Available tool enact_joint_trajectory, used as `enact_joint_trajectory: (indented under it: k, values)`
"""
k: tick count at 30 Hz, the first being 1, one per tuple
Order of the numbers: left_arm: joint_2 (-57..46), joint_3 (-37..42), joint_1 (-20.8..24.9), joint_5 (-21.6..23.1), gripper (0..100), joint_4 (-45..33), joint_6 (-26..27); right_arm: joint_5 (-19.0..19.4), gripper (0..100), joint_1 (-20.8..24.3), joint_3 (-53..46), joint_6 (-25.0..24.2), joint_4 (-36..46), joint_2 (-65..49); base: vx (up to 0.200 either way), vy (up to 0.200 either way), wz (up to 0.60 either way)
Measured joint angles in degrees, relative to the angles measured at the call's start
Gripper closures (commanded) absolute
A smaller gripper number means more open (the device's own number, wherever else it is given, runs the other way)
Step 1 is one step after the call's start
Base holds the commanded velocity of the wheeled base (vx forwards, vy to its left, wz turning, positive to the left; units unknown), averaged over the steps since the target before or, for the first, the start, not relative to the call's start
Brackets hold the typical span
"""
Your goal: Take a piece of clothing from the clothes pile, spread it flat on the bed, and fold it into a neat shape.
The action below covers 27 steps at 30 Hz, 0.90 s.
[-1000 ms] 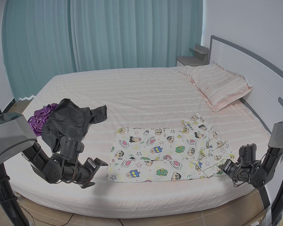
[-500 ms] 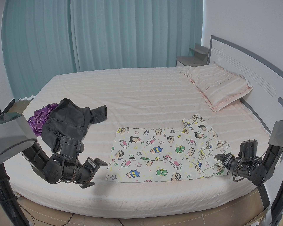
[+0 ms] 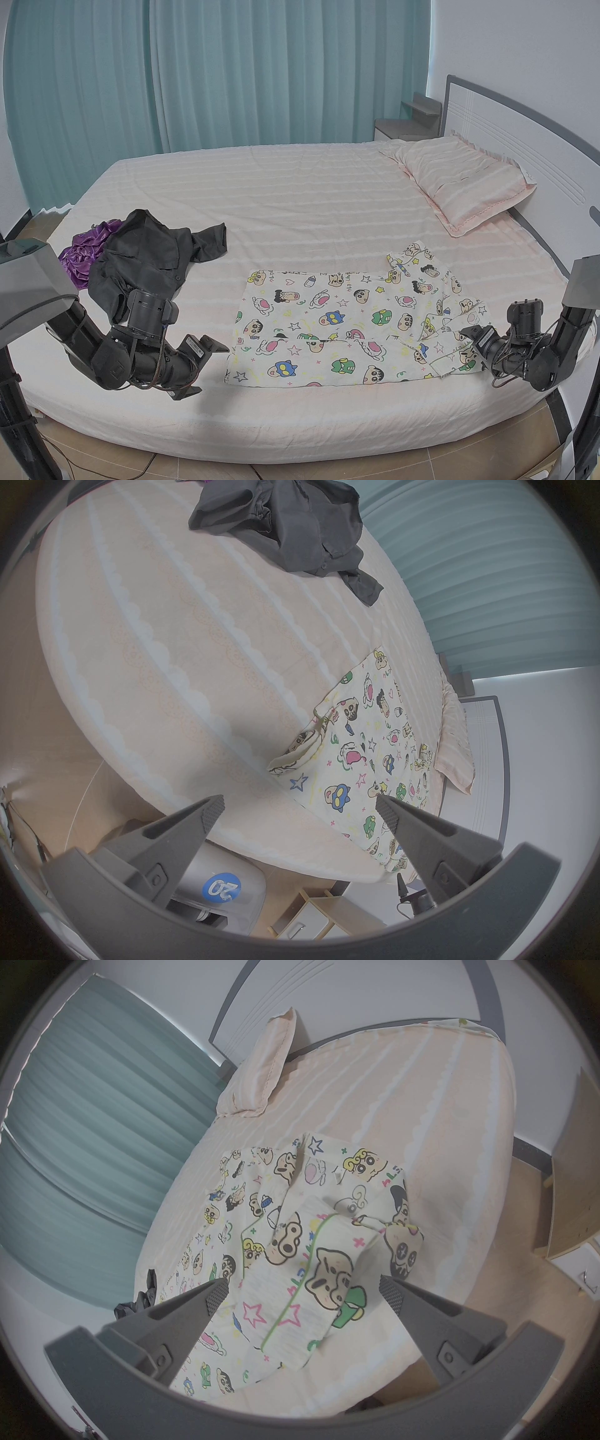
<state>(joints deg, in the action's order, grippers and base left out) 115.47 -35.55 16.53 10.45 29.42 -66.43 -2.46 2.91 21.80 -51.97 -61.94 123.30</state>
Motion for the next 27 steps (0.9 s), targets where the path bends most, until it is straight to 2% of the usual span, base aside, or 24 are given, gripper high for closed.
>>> enact_joint_trajectory:
  k: [7, 24, 25, 27]
  values:
    - [0.00, 0.00, 0.00, 0.00, 0, 0.00, 0.00, -0.24, 0, -0.11, 0.59, -1.82, -3.21, 0.33, 0.000, 0.000, 0.00]
    - [0.00, 0.05, 0.00, 0.02, 0, 0.00, 0.00, -0.46, 0, -1.35, 3.50, -4.68, -3.50, 3.47, 0.000, 0.000, 0.00]
    - [0.00, 0.05, 0.00, 0.00, 0, 0.00, 0.02, -0.49, 100, -1.49, 3.69, -4.85, -3.47, 3.66, 0.000, 0.000, 0.00]
    - [0.00, 0.05, 0.00, 0.00, 0, 0.00, 0.05, -0.55, 100, -1.66, 3.97, -4.96, -3.45, 3.85, 0.000, 0.000, 0.00]
